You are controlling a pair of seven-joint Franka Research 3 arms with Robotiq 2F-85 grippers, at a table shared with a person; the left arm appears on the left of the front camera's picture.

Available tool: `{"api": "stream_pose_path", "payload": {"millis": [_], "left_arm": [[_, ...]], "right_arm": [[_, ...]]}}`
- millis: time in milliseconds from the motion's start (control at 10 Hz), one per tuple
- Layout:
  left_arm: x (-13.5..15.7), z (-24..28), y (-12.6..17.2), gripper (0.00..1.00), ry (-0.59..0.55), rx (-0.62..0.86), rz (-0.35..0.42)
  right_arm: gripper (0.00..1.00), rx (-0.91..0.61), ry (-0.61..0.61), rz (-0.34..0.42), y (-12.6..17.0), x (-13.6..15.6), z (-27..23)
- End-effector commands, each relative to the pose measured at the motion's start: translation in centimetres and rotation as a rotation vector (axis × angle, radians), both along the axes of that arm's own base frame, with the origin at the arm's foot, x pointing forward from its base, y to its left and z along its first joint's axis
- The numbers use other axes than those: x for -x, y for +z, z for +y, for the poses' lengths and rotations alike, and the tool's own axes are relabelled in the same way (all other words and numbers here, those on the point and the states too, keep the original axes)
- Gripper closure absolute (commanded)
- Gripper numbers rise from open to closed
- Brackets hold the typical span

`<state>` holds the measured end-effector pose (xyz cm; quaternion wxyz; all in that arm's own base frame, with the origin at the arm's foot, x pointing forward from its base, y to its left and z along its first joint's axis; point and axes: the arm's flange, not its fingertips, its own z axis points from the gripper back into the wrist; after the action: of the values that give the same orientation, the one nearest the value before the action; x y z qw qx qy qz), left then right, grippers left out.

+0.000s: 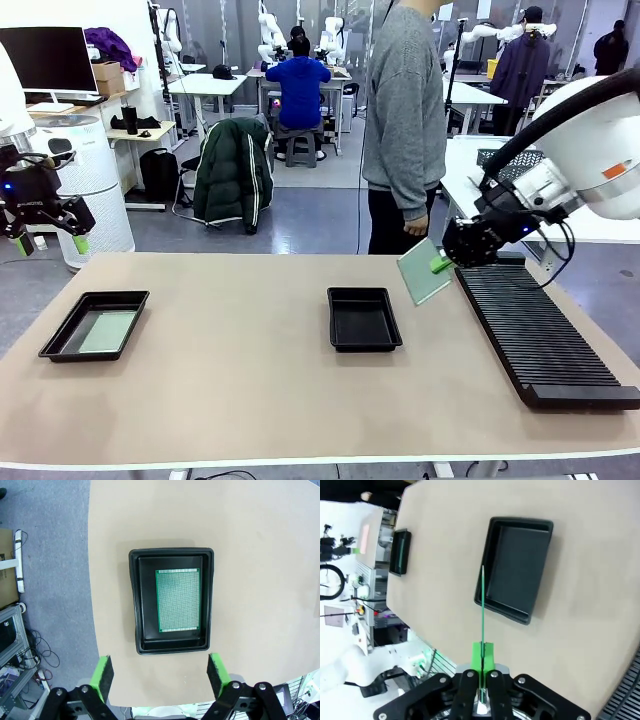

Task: Inspect and transfer BCBs to ESD trays.
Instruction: Pick up the Blank PCB from the PCB Rack and place it in the right ESD tray.

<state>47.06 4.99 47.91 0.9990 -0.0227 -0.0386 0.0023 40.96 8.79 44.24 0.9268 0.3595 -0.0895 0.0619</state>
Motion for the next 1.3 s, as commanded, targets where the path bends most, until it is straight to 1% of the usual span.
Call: {"api": "stream_pose_path", "payload": {"millis": [0,300,400,800,1100,1200], "left_arm": [[0.0,0.0,-0.2,0.0,0.0,-0.001,-0.007],[0.0,0.0,-0.2,0.0,0.0,-0.001,-0.007],[0.0,0.0,-0.2,0.0,0.0,-0.001,-0.007],[0.0,0.0,-0.2,0.0,0.0,-0.001,-0.007],[0.0,0.0,-0.2,0.0,0.0,-0.001,-0.007],[0.0,0.0,-0.2,0.0,0.0,-0.001,-0.007]], "right_arm": [[0.98,-0.065,-0.044,-0.004,-2.1,-0.6,1.8],[0.98,-0.096,-0.074,0.026,-4.7,-1.6,3.7],[0.98,-0.103,-0.101,0.029,-5.6,-2.0,4.1],[0.98,-0.13,-0.106,0.058,-8.8,-3.3,5.3],[0.98,-0.136,-0.119,0.066,-10.2,-4.3,5.9],[0.98,-0.136,-0.103,0.079,-10.7,-4.9,6.3]]}}
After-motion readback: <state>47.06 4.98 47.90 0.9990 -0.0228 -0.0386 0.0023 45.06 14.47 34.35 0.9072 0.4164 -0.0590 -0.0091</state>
